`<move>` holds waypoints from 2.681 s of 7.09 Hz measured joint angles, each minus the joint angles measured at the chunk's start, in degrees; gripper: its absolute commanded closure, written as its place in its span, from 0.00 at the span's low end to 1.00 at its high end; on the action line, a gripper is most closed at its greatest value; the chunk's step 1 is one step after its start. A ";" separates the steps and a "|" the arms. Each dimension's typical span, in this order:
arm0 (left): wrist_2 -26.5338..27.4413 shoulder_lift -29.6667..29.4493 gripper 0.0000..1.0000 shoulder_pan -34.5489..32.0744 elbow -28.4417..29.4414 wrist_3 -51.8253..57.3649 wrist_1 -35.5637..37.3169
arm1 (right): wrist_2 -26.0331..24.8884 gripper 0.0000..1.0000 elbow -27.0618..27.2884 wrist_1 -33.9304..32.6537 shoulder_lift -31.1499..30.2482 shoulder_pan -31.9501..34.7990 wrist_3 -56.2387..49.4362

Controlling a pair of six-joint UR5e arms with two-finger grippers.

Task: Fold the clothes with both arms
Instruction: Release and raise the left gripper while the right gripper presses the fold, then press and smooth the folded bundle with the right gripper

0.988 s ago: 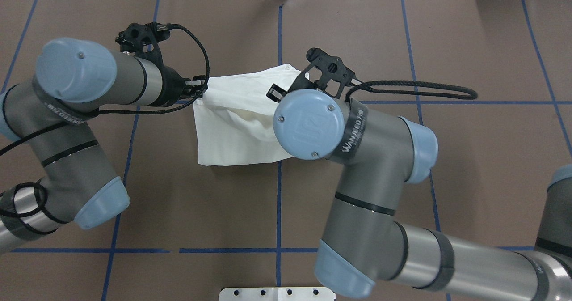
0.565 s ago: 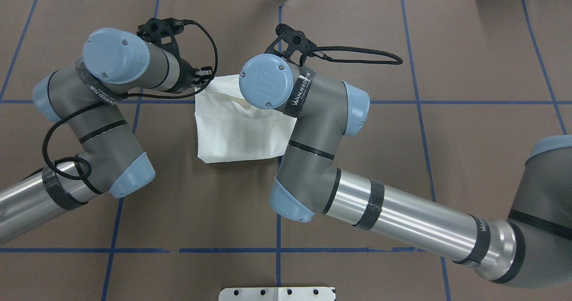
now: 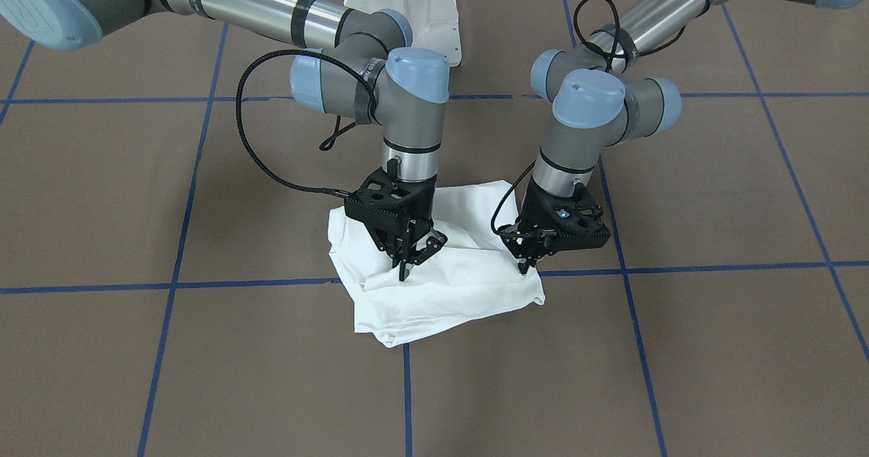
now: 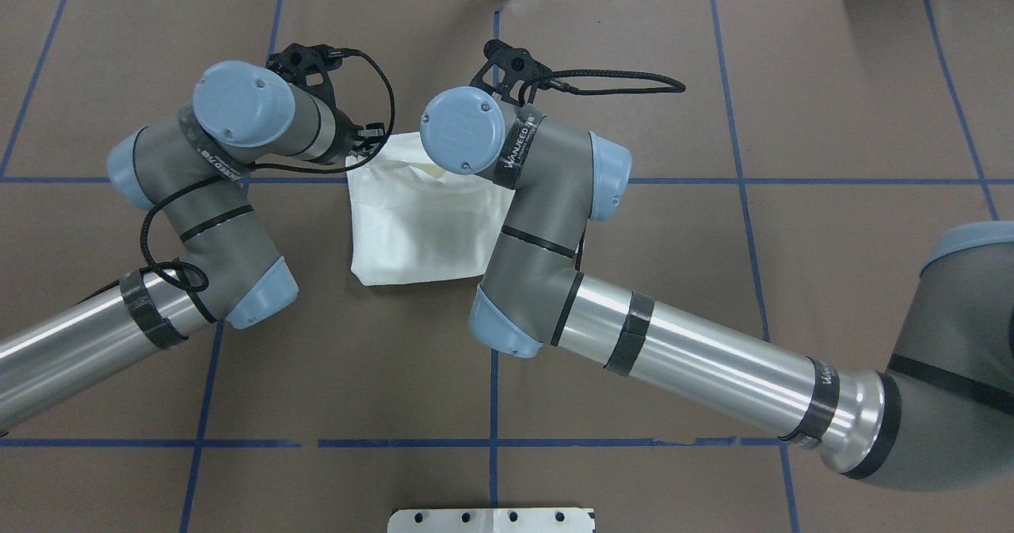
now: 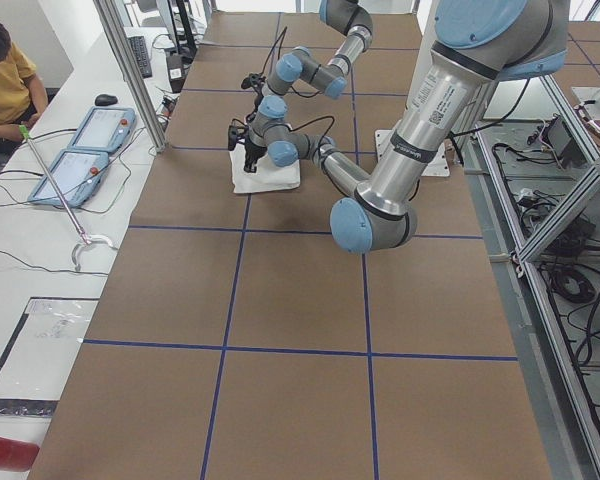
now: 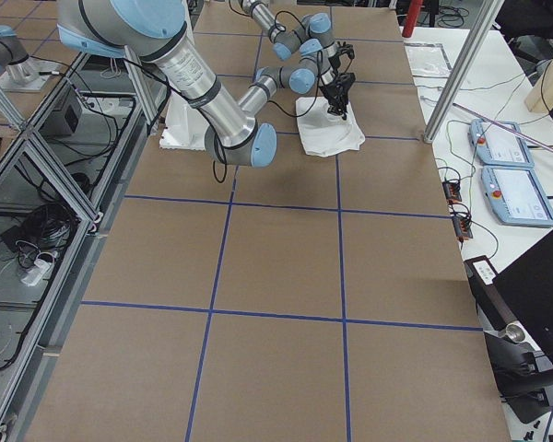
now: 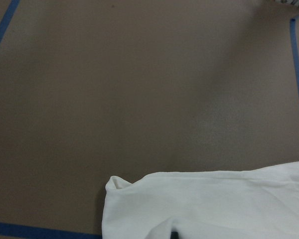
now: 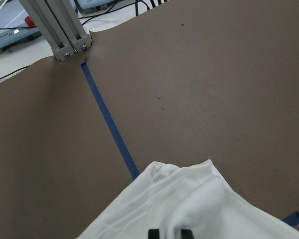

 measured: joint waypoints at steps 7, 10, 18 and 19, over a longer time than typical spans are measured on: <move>-3.95 4.86 0.00 -6.19 -5.75 17.31 -0.68 | 0.70 0.00 -1.34 -0.05 1.14 -3.00 -4.32; -4.05 5.31 0.00 -6.24 -6.14 17.17 -0.69 | -1.24 0.00 -6.84 0.65 1.37 -3.03 -6.49; -4.06 8.29 0.00 -6.19 -10.24 16.70 -0.61 | -0.06 0.00 -20.27 4.42 6.59 6.28 -13.67; -4.06 8.29 0.00 -6.15 -10.33 16.17 -0.61 | 1.27 0.00 -20.10 4.90 7.73 6.30 -11.04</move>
